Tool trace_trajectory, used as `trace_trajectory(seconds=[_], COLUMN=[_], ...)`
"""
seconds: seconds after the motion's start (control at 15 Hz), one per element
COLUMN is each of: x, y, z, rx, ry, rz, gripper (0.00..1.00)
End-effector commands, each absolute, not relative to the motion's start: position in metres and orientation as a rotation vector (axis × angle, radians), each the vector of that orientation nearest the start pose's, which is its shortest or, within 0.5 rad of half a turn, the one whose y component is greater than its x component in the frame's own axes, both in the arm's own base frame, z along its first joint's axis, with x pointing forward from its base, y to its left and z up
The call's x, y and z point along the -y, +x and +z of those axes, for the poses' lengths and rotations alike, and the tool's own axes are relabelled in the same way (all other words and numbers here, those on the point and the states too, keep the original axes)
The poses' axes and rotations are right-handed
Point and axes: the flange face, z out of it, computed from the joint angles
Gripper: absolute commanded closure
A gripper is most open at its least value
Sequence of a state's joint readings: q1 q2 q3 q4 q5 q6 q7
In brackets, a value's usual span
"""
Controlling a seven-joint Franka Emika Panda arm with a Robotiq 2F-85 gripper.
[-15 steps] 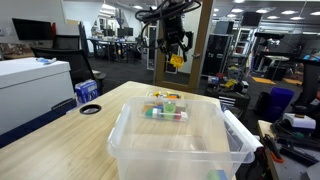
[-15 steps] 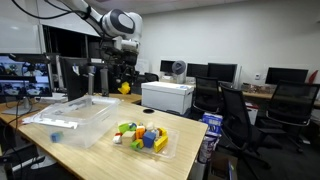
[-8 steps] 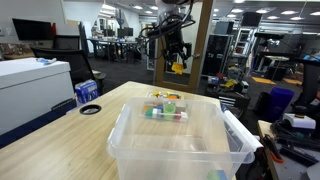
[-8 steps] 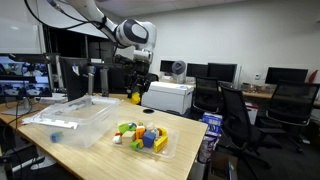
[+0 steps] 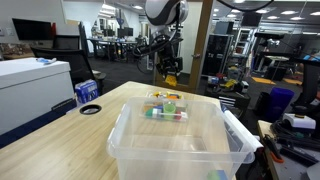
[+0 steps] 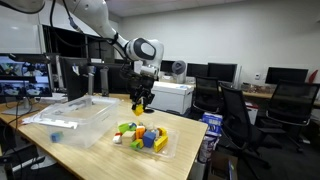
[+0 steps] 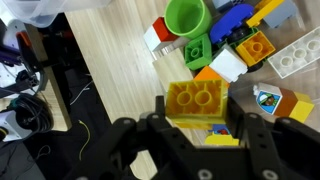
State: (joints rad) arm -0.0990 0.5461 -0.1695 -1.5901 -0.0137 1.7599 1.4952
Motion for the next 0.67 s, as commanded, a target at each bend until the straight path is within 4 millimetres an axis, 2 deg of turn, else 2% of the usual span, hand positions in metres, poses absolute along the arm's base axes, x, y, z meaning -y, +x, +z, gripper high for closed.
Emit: trace_trajectory(seconds=[0.0, 0.33, 0.47, 0.6], x=[0.162, 0.160, 0.161, 0.161], y=[0.637, 0.642, 0.644, 0.644], z=[0.283, 0.259, 0.241, 0.238], rx=[-2.596, -2.617, -2.668, -2.699], ry=[-2.195, -2.204, -2.187, -2.175], rz=[0.497, 0.566, 0.607, 0.622], gripper=[0.67, 0.67, 0.67, 0.67])
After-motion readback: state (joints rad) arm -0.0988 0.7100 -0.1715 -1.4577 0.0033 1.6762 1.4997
